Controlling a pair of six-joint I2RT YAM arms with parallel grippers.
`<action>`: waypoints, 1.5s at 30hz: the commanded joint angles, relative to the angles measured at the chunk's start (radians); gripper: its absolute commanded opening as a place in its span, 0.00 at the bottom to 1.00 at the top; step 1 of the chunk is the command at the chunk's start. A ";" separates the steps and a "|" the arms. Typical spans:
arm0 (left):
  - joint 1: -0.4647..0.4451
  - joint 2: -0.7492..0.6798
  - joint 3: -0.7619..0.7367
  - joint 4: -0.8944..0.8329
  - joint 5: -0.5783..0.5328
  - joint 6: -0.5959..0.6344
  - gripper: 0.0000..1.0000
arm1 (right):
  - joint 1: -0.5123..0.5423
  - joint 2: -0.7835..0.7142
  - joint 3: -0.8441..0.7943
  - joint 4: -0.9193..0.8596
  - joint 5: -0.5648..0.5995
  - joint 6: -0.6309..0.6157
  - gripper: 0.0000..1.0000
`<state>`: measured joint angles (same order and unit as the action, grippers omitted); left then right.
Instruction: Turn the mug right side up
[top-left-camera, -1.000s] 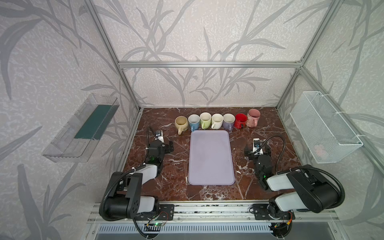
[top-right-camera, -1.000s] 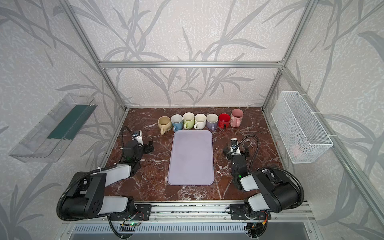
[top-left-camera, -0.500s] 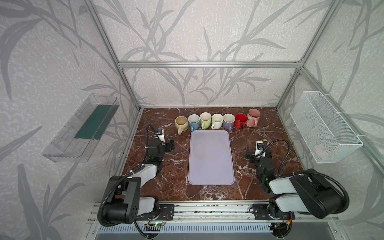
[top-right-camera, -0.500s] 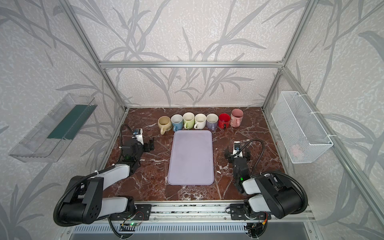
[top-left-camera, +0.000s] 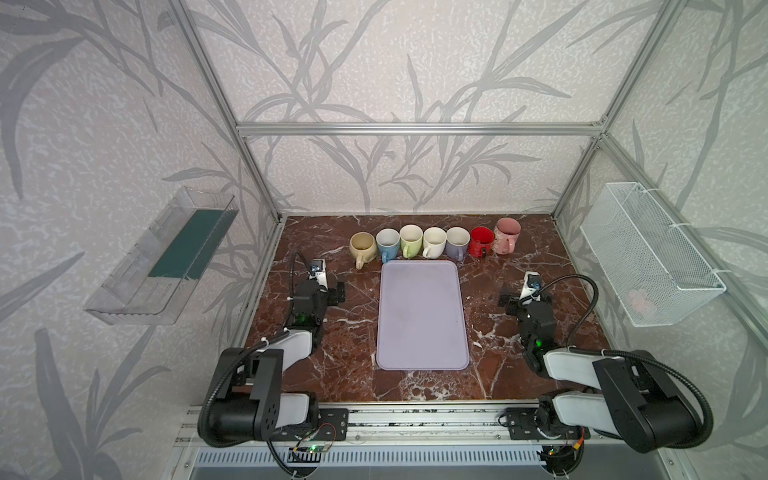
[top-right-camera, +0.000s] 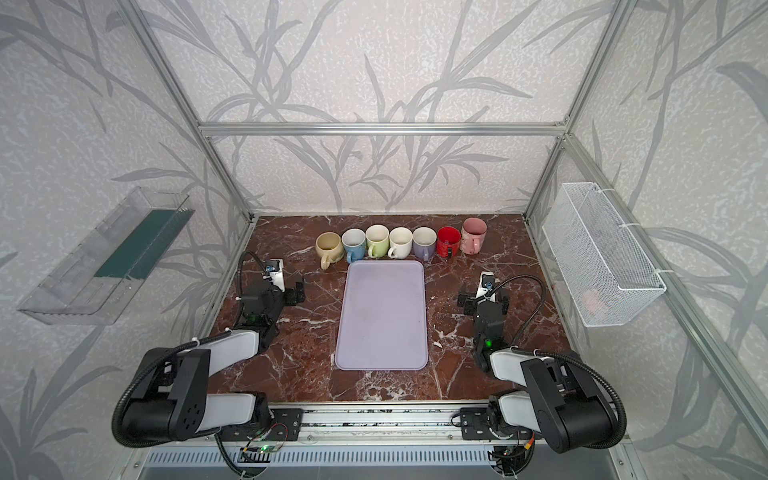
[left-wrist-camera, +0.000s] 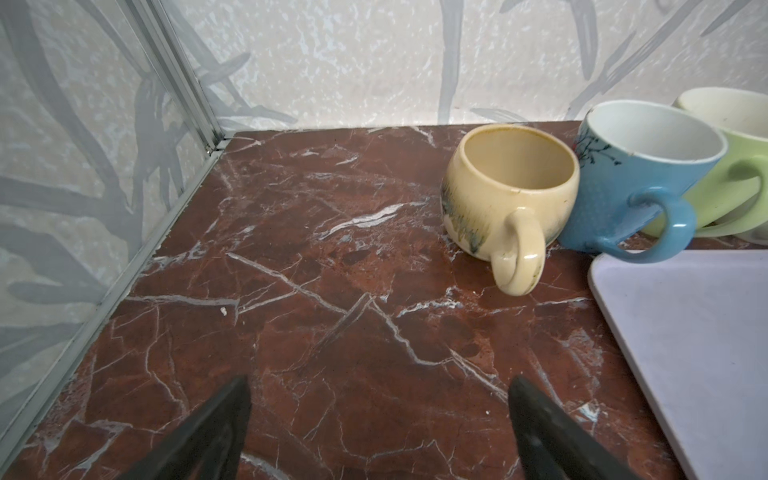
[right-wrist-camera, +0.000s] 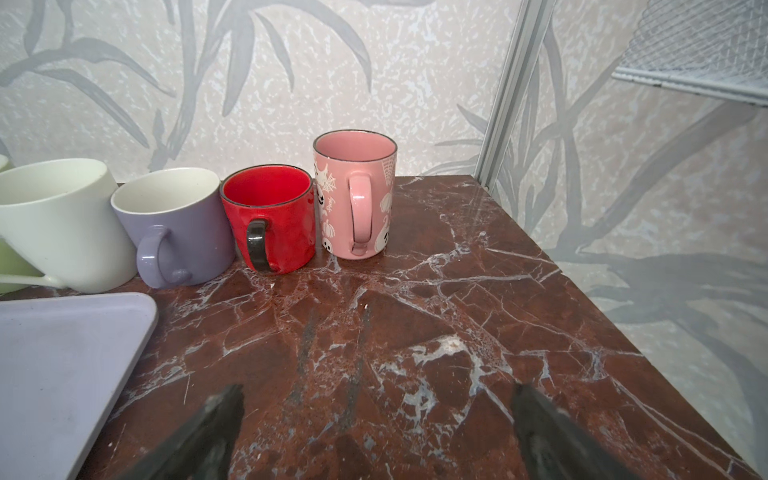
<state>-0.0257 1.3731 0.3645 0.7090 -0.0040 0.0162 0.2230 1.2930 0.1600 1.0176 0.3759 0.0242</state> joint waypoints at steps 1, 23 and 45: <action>0.011 0.059 -0.007 0.135 -0.028 0.016 0.94 | -0.001 -0.049 0.002 -0.012 -0.002 -0.078 0.98; 0.055 0.192 0.012 0.230 -0.099 -0.053 0.99 | -0.119 0.277 0.207 -0.050 -0.234 -0.059 0.99; 0.053 0.192 0.012 0.231 -0.100 -0.052 0.99 | -0.073 0.298 0.178 0.039 -0.279 -0.144 0.99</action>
<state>0.0326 1.5646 0.3645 0.9138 -0.0868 -0.0299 0.1459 1.5833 0.3447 1.0195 0.1024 -0.1059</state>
